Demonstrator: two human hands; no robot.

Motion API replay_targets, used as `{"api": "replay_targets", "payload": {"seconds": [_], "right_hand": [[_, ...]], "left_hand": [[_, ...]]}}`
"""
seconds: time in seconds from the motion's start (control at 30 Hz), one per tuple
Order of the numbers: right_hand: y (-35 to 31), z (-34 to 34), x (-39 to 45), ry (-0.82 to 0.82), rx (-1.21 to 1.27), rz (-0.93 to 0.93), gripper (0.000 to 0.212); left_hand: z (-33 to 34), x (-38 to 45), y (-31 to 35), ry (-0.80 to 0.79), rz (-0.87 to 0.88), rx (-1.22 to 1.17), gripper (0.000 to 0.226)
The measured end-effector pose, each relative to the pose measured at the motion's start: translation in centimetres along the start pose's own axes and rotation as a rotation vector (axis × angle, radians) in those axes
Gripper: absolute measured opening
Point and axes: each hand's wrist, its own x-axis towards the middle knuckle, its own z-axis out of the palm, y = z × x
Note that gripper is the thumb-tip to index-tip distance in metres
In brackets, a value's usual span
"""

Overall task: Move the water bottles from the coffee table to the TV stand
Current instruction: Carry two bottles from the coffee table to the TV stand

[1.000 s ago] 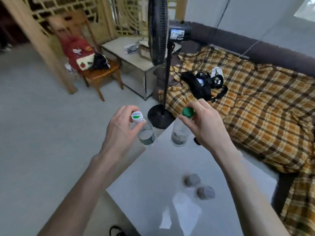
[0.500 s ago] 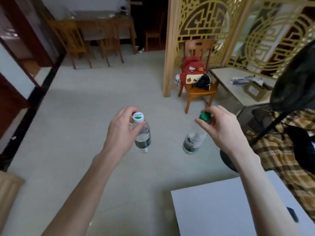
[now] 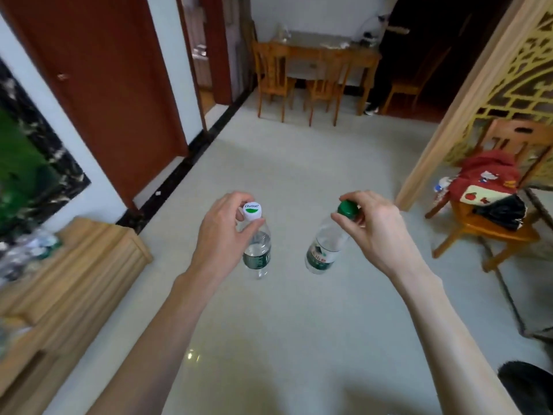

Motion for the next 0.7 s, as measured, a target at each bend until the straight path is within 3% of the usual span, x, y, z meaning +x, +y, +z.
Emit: {"api": "replay_targets", "payload": {"seconds": [0.37,0.7], "right_hand": [[-10.2,12.4,15.9,-0.161,0.172,-0.309,0.027],[-19.2,22.7,30.1,-0.312,0.238,-0.578,0.024]], "left_hand": [[-9.4,5.6,-10.9,0.185,-0.230,0.149,0.028],[-17.1,12.3,-18.3,0.298,-0.316,0.385,0.027]]}}
